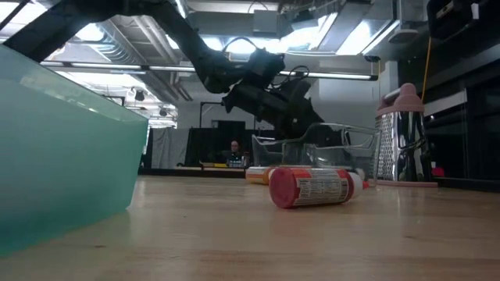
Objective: Pick & Place Food Item
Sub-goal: Put the red food coloring into the transparent bin
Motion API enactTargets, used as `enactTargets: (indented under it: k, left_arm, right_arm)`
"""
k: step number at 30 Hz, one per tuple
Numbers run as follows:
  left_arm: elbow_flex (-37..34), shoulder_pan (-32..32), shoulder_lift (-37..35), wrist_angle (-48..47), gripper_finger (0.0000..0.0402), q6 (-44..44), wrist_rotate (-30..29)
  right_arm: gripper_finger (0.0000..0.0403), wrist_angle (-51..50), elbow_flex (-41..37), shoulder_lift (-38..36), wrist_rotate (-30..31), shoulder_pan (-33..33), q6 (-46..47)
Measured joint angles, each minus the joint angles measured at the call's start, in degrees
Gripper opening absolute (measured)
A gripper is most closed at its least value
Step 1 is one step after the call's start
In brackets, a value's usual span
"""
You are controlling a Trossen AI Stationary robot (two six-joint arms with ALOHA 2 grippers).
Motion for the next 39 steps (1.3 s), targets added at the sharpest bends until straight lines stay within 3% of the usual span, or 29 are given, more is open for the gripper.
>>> enactTargets:
  k: [6, 10, 13, 16, 18, 20, 24, 27, 33, 39]
  left_arm:
    - [0.0, -0.7, -3.8, -0.6, 0.0187, 3.4, 1.7]
    - [0.0, -3.5, -9.6, -9.0, 0.0187, 11.5, 1.6]
    - [0.1, -7.0, -14.3, -19.9, 0.0187, 16.0, -4.8]
    - [0.1, -12.0, -17.4, -32.3, 0.0187, 17.7, -15.3]
    - [0.1, -15.8, -17.9, -39.0, 0.0187, 15.9, -22.7]
    - [0.0, -19.1, -17.9, -45.0, 0.0187, 11.8, -26.3]
    - [0.0, -22.7, -16.4, -48.0, 0.0187, 3.1, -25.7]
    - [-0.1, -24.2, -14.9, -46.3, 0.0187, 4.0, -25.4]
    - [0.0, -24.0, -12.5, -41.1, 0.0187, -10.3, -16.0]
    - [0.0, -24.6, -9.6, -39.4, 0.0187, -19.0, -17.8]
  right_arm:
    - [0.0146, -0.2, 0.0, 0.0, 0.0, 0.0, 0.0]
    - [0.0146, -0.5, 0.0, 0.0, 0.0, 0.0, 0.1]
    - [0.0146, -0.6, 0.0, 0.0, 0.0, 0.0, 0.1]
    - [0.0146, -0.7, 0.0, 0.0, 0.0, 0.0, 0.1]
    - [0.0146, -0.7, 0.0, 0.0, 0.0, 0.0, 0.1]
    - [0.0146, -0.4, 0.0, 0.0, 0.0, 0.0, 0.1]
    - [0.0146, -0.2, 0.0, 0.0, 0.0, 0.0, 0.1]
    - [0.0146, 0.1, 0.0, 0.0, 0.3, 0.0, 0.1]
    - [0.0146, 0.7, 0.0, 0.0, 0.5, -0.3, -0.1]
    - [0.0146, 0.8, 0.0, 0.0, 0.0, -0.7, -0.1]
